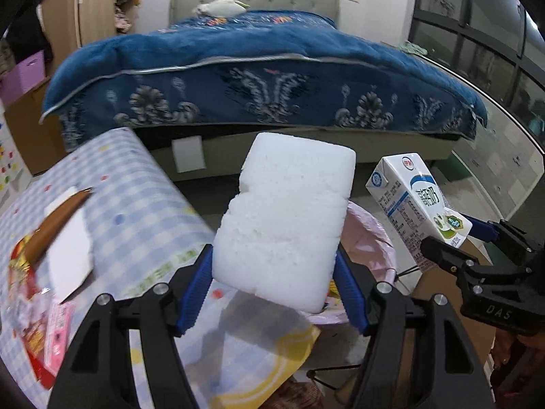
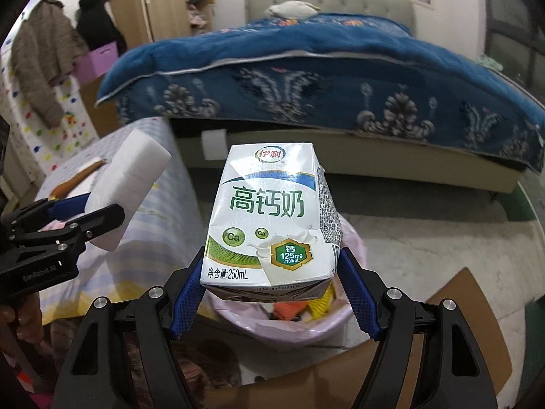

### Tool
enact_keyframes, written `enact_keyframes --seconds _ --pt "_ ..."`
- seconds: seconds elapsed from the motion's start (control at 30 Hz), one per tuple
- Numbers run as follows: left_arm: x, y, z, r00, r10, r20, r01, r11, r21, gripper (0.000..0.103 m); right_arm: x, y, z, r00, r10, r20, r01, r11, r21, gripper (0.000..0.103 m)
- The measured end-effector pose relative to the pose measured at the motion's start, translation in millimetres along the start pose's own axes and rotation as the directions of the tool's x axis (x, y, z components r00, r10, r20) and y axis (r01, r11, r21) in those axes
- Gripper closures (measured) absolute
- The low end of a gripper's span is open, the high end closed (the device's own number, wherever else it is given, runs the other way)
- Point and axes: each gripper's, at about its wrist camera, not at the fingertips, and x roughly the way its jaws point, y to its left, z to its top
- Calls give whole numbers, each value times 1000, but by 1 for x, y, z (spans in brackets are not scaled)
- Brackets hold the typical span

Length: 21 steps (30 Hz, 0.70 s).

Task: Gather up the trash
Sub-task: 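Carry carton and foam block over the wastebasket and open both grippers to drop them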

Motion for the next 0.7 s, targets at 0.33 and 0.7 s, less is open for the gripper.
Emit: enact_keyframes --seconds 0.33,0.7 --pt "22 -24 29 999 -34 21 33 998 49 32 25 -21 7 1000 -10 -8 10 999 51 26" --pt "12 -20 27 999 -9 46 6 998 57 20 13 -41 8 999 -30 12 28 991 131 20"
